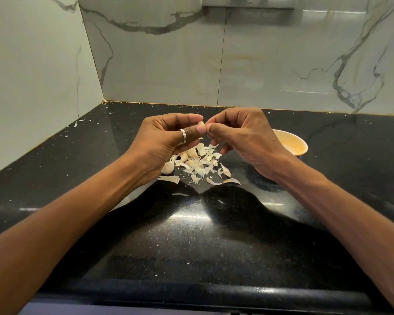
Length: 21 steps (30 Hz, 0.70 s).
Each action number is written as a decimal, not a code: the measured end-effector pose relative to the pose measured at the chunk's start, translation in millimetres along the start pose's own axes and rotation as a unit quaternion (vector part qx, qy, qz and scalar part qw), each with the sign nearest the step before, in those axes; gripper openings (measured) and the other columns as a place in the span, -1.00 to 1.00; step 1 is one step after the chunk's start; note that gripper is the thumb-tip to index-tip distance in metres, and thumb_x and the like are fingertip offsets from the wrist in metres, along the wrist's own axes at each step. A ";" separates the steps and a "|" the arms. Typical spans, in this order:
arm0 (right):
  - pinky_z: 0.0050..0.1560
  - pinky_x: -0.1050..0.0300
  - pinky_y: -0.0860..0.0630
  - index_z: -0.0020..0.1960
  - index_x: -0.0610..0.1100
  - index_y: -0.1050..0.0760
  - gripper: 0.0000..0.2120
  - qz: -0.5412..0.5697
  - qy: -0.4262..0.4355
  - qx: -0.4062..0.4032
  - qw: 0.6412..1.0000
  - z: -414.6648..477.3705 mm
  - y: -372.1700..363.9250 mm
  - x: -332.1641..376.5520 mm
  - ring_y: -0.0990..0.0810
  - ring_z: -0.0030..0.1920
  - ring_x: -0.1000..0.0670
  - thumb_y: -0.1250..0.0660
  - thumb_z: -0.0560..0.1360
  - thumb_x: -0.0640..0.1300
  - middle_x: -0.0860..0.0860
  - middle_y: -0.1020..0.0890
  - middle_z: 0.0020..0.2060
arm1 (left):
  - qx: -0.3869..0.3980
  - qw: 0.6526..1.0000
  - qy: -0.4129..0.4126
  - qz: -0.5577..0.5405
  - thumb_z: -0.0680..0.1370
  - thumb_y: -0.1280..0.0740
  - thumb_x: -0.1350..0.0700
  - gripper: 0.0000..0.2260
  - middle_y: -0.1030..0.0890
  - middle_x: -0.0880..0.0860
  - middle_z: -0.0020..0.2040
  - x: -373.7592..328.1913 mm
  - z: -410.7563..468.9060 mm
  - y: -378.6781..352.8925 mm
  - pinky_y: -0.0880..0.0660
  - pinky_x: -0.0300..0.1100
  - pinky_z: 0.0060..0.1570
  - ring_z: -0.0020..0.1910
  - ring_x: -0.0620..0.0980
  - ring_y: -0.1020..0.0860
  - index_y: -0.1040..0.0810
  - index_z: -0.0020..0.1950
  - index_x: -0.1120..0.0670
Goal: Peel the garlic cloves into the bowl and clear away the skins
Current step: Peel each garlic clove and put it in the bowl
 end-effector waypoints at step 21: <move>-0.26 0.02 -0.67 0.00 -0.21 -0.69 -0.86 -0.117 0.086 0.027 0.989 4.5 -2.0 -5.5 -0.71 -0.31 -0.03 -0.42 0.61 -0.14 -0.01 -0.71 -0.29 | -0.008 1.000 -0.013 0.025 0.32 -0.51 0.18 -0.70 -0.74 0.11 -0.09 -5.8 -4.1 0.0 -0.64 -0.25 -0.08 -0.08 -0.03 -0.70 -0.68 0.04 0.18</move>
Point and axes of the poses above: each hand's wrist, its own z-axis towards the middle knuckle, its own y-axis out of the back of the hand, x = y × z, the point moved 4 cm from there along z, towards the middle knuckle
